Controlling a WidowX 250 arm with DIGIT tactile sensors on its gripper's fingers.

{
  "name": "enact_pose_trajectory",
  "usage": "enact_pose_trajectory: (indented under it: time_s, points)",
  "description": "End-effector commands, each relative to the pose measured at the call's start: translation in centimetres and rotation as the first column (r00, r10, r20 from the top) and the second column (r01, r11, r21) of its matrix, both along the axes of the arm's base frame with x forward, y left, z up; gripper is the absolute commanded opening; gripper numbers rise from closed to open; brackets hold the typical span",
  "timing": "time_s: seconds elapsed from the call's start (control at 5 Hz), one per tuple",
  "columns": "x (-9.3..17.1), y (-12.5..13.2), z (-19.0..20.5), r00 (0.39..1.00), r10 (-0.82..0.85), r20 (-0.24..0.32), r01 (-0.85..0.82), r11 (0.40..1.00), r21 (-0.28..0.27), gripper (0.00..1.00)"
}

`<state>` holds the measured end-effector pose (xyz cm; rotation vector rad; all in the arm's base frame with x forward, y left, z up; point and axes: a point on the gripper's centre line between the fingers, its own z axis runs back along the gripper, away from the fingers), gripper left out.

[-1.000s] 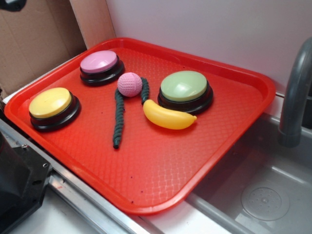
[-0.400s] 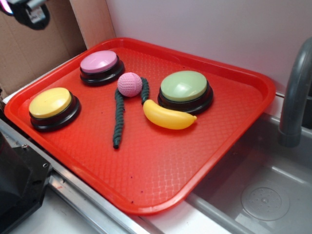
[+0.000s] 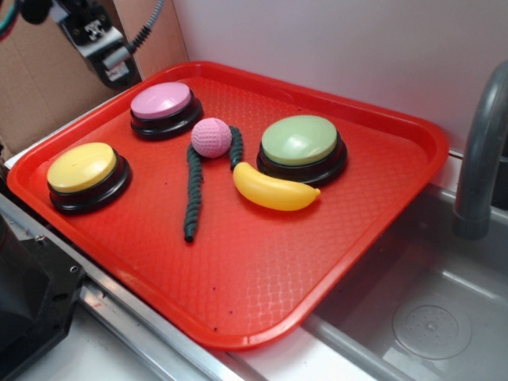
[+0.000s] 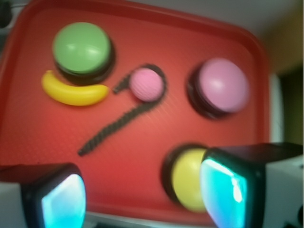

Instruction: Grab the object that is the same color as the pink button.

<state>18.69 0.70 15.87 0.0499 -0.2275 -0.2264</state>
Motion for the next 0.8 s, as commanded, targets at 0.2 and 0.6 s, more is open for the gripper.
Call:
enact_pose_trajectory:
  time_s: [0.2,0.6]
  points:
    - [6.7,1.1,-6.5,0.996,-0.078,0.041,0.075,0.994,0.076,1.00]
    - [8.7,1.3,-9.7,0.995,-0.094,-0.013,0.095,0.988,0.118,1.00]
